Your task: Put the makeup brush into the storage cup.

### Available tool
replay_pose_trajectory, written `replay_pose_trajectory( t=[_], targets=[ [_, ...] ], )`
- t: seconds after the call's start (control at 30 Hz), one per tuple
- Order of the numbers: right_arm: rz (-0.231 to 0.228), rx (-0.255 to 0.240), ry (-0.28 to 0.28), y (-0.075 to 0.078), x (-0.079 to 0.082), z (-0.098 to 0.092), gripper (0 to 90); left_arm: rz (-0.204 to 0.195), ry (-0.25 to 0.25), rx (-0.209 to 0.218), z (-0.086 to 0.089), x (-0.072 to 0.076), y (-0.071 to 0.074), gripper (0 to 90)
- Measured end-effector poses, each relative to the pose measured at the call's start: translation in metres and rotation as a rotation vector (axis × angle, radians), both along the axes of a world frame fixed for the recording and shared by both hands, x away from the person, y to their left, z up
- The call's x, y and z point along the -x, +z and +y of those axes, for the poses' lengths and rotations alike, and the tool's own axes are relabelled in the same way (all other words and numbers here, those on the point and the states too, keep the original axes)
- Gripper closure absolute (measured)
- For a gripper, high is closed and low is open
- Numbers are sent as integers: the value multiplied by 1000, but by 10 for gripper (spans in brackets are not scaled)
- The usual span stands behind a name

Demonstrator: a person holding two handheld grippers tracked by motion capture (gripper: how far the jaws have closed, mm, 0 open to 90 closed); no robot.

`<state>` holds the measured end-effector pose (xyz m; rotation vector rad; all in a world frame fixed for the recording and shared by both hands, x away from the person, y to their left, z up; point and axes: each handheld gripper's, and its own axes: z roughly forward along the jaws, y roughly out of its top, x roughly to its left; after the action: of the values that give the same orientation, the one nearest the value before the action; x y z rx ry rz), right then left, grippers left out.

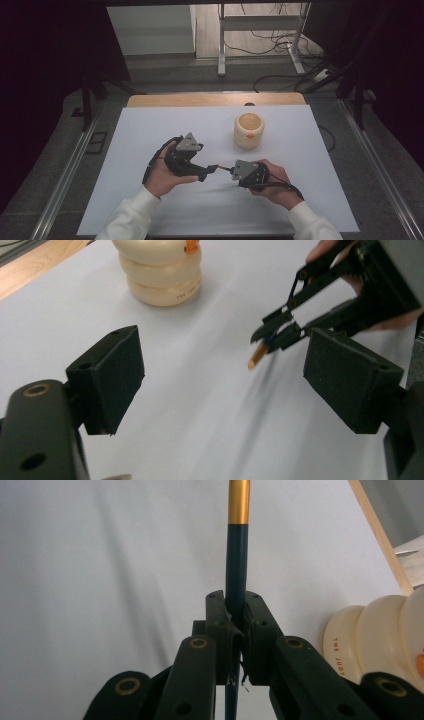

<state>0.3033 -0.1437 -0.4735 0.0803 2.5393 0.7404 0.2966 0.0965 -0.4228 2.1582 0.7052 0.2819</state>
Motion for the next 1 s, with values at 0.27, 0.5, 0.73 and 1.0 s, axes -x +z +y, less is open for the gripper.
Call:
replay_pose_trajectory(
  t=[0.27, 0.5, 0.73, 1.0],
  targets=[
    [1, -23, -10, 2, 0, -2, 839, -1, 32, -4, 10, 6, -13, 168],
    [-4, -48, -29, 6, -1, -5, 839, -2, 60, 1, 23, 13, -21, 171],
    [-5, -65, -37, 10, -1, -8, 839, -4, 93, -23, 39, 20, -33, 176],
    [-3, -87, -49, 12, -1, -12, 839, 7, 141, -51, 57, 22, -50, 180]
  ],
)
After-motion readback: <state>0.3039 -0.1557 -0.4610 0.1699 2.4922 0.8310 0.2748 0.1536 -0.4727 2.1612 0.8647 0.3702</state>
